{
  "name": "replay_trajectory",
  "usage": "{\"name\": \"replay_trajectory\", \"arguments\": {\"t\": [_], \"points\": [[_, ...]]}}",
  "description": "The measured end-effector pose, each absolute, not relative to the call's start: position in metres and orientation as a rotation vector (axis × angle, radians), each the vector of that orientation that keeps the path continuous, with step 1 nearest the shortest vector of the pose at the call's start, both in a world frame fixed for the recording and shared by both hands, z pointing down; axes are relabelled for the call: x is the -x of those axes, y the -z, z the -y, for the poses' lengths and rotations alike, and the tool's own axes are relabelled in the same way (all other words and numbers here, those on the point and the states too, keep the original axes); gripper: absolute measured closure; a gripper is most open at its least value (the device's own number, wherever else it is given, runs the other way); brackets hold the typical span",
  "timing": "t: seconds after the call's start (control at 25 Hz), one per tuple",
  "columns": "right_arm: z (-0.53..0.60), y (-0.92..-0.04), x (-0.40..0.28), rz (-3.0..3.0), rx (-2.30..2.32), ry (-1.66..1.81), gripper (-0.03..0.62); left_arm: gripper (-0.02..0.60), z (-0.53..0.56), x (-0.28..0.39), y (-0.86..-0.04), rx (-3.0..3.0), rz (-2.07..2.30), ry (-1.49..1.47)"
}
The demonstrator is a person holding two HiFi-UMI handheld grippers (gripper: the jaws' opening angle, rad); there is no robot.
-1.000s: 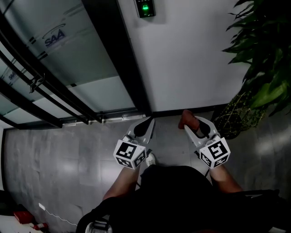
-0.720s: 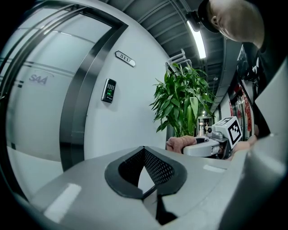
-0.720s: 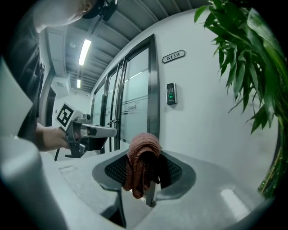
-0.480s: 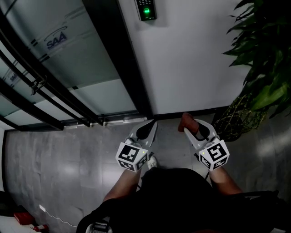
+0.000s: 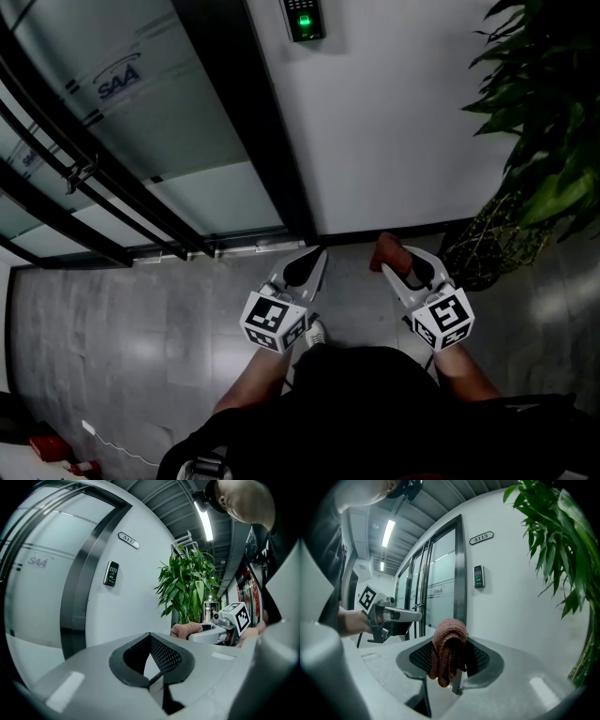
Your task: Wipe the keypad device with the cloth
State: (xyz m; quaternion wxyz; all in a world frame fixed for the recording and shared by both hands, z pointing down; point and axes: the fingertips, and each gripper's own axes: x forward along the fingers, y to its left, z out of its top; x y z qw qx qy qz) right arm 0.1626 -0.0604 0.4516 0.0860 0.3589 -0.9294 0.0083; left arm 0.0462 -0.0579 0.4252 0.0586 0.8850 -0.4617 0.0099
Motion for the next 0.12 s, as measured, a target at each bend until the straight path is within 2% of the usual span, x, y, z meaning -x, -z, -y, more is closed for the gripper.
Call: {"name": "replay_trajectory", "arguments": {"t": [0.12], "points": [[0.0595, -0.4554, -0.1624, 2.765, -1.059, -0.033, 0.448, 0.566, 0.057, -0.0481, -0.4272, -2.681, 1.396, -0.035]]}}
